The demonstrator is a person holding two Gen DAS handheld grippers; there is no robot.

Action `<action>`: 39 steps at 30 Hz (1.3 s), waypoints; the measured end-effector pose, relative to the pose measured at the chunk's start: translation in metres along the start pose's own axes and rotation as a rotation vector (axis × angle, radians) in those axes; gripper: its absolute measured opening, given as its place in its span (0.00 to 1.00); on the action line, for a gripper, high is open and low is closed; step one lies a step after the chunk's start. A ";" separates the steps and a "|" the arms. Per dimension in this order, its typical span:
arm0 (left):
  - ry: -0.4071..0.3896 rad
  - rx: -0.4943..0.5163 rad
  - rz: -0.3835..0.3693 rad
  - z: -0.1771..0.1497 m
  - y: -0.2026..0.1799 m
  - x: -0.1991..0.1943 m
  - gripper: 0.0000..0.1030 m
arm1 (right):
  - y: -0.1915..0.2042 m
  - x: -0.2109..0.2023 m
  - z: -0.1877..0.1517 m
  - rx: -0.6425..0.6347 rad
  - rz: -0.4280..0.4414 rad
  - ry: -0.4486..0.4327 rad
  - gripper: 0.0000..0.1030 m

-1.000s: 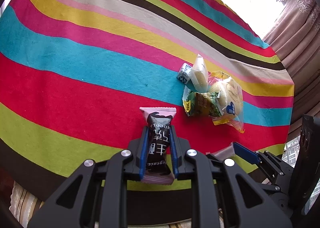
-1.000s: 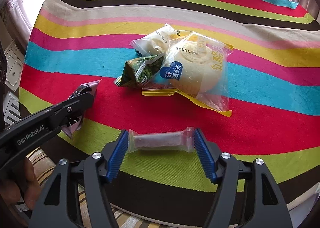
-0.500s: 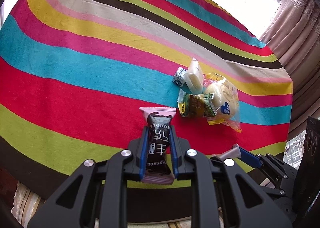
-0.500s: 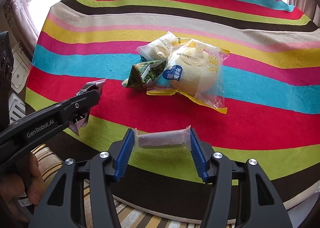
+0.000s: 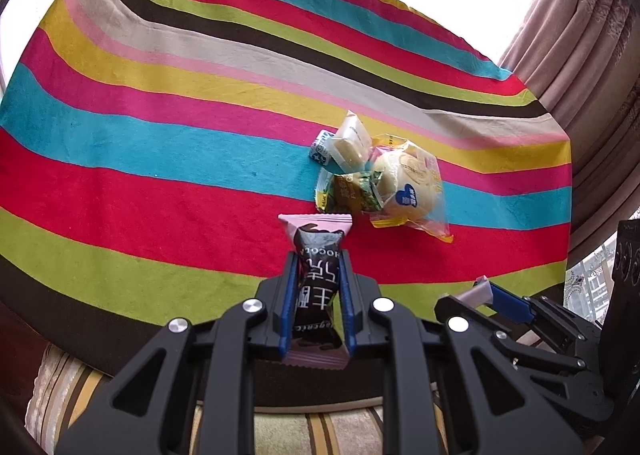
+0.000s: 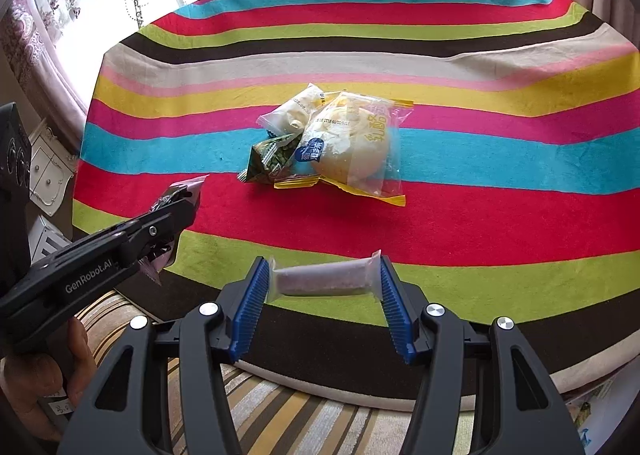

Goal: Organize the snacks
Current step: 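Carry the black bar and clear pink bar over the white box with both tools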

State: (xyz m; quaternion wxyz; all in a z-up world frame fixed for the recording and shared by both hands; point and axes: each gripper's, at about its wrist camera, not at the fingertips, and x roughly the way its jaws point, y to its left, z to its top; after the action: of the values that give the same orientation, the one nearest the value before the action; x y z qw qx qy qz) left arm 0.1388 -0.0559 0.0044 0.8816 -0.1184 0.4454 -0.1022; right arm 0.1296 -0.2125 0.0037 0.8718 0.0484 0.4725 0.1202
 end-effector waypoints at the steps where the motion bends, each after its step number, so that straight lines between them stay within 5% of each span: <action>1: 0.002 0.007 -0.002 -0.002 -0.004 -0.001 0.19 | -0.003 -0.003 -0.001 0.008 0.005 -0.005 0.53; 22: 0.095 0.225 -0.075 -0.049 -0.130 -0.007 0.19 | -0.101 -0.075 -0.045 0.229 0.066 -0.128 0.53; 39: 0.223 0.449 -0.240 -0.101 -0.252 0.010 0.19 | -0.229 -0.123 -0.138 0.471 -0.089 -0.148 0.53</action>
State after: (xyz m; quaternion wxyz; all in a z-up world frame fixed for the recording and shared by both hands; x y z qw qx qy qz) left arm 0.0444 -0.3099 0.0141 0.8130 0.0400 0.4885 -0.3143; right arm -0.0130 -0.4690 -0.0180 0.8731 0.2379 0.4241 -0.0354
